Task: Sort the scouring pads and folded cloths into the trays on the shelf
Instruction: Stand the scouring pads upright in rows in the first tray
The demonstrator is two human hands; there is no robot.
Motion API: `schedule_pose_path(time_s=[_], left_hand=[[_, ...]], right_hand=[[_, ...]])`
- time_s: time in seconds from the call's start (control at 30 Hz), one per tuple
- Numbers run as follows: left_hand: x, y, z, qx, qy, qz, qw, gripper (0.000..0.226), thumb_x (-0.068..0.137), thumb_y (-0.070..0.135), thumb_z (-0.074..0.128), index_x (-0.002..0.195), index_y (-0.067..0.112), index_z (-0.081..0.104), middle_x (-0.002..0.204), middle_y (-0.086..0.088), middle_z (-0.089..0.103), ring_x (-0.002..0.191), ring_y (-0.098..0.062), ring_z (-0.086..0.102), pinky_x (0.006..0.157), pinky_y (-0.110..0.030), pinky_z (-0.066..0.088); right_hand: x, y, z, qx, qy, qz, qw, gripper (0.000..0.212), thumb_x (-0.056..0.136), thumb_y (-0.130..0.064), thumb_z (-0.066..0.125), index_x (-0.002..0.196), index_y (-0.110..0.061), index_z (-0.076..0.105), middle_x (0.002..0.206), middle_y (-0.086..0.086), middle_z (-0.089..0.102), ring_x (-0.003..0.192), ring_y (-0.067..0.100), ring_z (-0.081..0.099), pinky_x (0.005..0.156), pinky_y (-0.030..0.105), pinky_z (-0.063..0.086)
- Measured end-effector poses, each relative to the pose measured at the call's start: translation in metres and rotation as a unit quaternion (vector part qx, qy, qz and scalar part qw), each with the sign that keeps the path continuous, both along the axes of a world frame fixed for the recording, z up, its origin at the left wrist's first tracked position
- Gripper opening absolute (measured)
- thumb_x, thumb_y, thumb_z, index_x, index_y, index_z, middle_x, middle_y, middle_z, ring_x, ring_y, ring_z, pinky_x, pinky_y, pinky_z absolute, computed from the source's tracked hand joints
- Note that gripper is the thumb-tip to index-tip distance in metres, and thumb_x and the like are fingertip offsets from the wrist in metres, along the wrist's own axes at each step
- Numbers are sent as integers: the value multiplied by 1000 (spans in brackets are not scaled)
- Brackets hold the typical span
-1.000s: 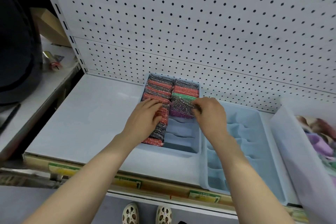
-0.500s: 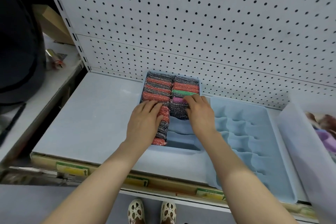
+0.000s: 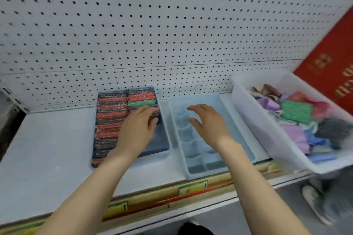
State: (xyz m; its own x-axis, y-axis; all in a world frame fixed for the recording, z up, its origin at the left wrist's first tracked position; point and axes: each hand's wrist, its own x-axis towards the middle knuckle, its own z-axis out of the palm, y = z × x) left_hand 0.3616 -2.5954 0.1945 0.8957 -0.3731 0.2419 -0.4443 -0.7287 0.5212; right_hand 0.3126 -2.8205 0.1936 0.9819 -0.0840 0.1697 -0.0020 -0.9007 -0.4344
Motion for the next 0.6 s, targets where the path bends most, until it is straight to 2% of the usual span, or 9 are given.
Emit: schedule_pose_path(time_s=[0.17,0.27,0.37,0.43,0.53,0.6], left_hand=[[-3,-93,29,-36,10,-103,994,34,96,25,56,130,24,58,129,5,60,113,-16,59,96,-35,45],[-6,-166,39,-41,7,-151,988,37,96,25,56,132,25,55,130,8,58,115,-12,57,94,-26,39],[-10,-245,40,-25,-2,-198,980,41,94,26,58,135,26,52,132,6,56,116,-17,56,96,-32,43],[-12,-296,38,-13,5,-224,975,43,93,24,59,135,24,51,133,2,56,117,-21,55,95,-34,43],[-10,-366,32,4,18,-251,968,46,91,20,61,136,22,52,132,-2,55,116,-25,55,93,-34,43],[-6,-405,27,30,24,-256,966,50,92,21,61,140,21,47,134,-4,53,118,-27,54,95,-36,43]], right_hand=[[-55,-109,27,-24,-77,-115,990,36,86,-19,71,122,-18,65,119,7,66,108,32,59,89,39,48],[-79,-187,44,-58,-67,-202,975,40,81,-11,72,120,-15,65,118,13,65,105,37,59,86,41,46],[-97,-268,47,-100,-1,-270,958,51,81,-4,68,130,-16,59,124,15,62,110,37,56,84,41,45],[-97,-314,42,-102,50,-260,959,59,81,-1,67,137,-16,53,131,17,59,115,38,56,85,43,48],[-82,-360,32,-101,162,-222,956,61,90,-12,64,146,-18,42,145,11,49,129,32,48,101,41,45],[-72,-379,23,-110,191,-196,956,65,89,-21,67,147,-22,39,149,8,44,134,31,43,109,41,38]])
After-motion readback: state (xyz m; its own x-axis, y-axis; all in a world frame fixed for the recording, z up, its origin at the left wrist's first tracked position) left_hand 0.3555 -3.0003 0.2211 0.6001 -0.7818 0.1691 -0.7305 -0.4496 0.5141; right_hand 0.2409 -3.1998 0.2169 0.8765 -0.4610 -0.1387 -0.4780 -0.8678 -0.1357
